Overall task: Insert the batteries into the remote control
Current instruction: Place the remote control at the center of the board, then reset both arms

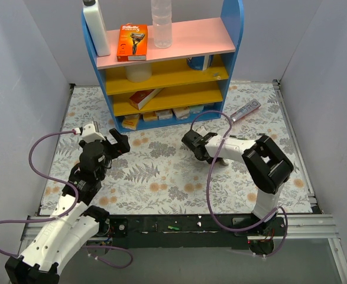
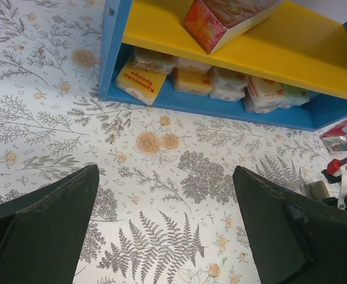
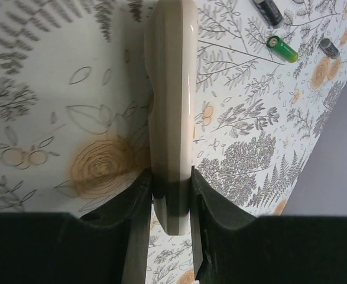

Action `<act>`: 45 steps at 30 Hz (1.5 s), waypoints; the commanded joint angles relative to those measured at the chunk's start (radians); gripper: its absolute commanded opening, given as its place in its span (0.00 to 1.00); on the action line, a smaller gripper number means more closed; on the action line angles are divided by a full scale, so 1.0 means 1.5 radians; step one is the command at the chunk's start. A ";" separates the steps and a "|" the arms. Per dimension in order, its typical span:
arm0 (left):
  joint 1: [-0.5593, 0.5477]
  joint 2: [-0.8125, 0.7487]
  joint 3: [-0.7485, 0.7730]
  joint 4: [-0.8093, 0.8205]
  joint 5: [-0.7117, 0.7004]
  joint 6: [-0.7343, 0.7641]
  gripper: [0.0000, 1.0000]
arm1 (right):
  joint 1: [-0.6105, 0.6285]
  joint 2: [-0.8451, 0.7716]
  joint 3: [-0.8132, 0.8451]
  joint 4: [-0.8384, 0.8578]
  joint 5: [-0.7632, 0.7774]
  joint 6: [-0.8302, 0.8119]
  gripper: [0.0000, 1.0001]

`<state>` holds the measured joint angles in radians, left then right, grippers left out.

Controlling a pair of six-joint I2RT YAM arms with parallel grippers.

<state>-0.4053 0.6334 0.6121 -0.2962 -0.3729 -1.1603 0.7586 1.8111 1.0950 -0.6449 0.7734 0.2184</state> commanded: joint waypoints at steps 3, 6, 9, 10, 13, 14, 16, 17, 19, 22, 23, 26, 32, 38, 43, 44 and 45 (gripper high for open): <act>0.000 -0.021 -0.001 -0.017 -0.021 0.020 0.98 | 0.073 0.015 0.026 -0.012 -0.081 0.057 0.43; 0.000 -0.022 0.002 -0.022 -0.020 0.019 0.98 | 0.105 0.013 0.041 -0.016 -0.132 0.063 0.58; 0.000 -0.020 0.009 -0.026 -0.017 0.017 0.98 | 0.132 0.000 0.074 -0.016 -0.178 0.063 0.68; 0.000 -0.019 0.016 -0.029 -0.016 0.017 0.98 | 0.140 -0.006 0.090 -0.012 -0.210 0.056 0.69; 0.000 -0.018 0.029 -0.035 -0.013 0.019 0.98 | 0.139 -0.047 0.106 0.013 -0.239 0.049 0.75; 0.000 -0.019 0.039 -0.037 -0.015 0.021 0.98 | 0.137 -0.072 0.118 0.017 -0.234 0.048 0.77; 0.000 -0.018 0.049 -0.043 -0.021 0.027 0.98 | 0.119 -0.099 0.127 0.028 -0.226 0.043 0.83; 0.000 -0.019 0.061 -0.047 -0.024 0.028 0.98 | 0.108 -0.126 0.132 0.029 -0.226 0.043 0.86; 0.000 -0.022 0.074 -0.051 -0.035 0.037 0.98 | 0.060 -0.156 0.131 0.036 -0.250 0.046 0.89; 0.000 -0.027 0.101 -0.057 -0.056 0.047 0.98 | -0.030 -0.231 0.106 0.059 -0.288 0.067 0.92; 0.001 -0.029 0.108 -0.058 -0.065 0.048 0.98 | -0.054 -0.280 0.093 0.071 -0.293 0.075 0.93; 0.000 -0.039 0.140 -0.058 -0.088 0.061 0.98 | -0.147 -0.390 0.030 0.122 -0.298 0.098 0.95; 0.000 -0.042 0.213 -0.053 -0.165 0.096 0.98 | -0.270 -0.577 -0.037 0.161 -0.209 0.098 0.96; 0.000 -0.041 0.274 -0.005 -0.194 0.172 0.98 | -0.275 -0.727 -0.085 0.238 -0.099 0.042 0.95; 0.000 -0.028 0.305 0.029 -0.196 0.213 0.98 | -0.275 -0.795 -0.112 0.295 -0.058 0.018 0.95; 0.000 -0.023 0.308 0.034 -0.195 0.218 0.98 | -0.275 -0.808 -0.113 0.295 -0.055 0.015 0.95; 0.000 -0.018 0.313 0.044 -0.196 0.220 0.98 | -0.276 -0.815 -0.118 0.295 -0.054 0.012 0.95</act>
<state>-0.4053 0.5793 1.0374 -0.2863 -0.6415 -0.9005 0.3481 0.6247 0.9390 -0.2985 0.6178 0.2775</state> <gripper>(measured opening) 0.981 0.953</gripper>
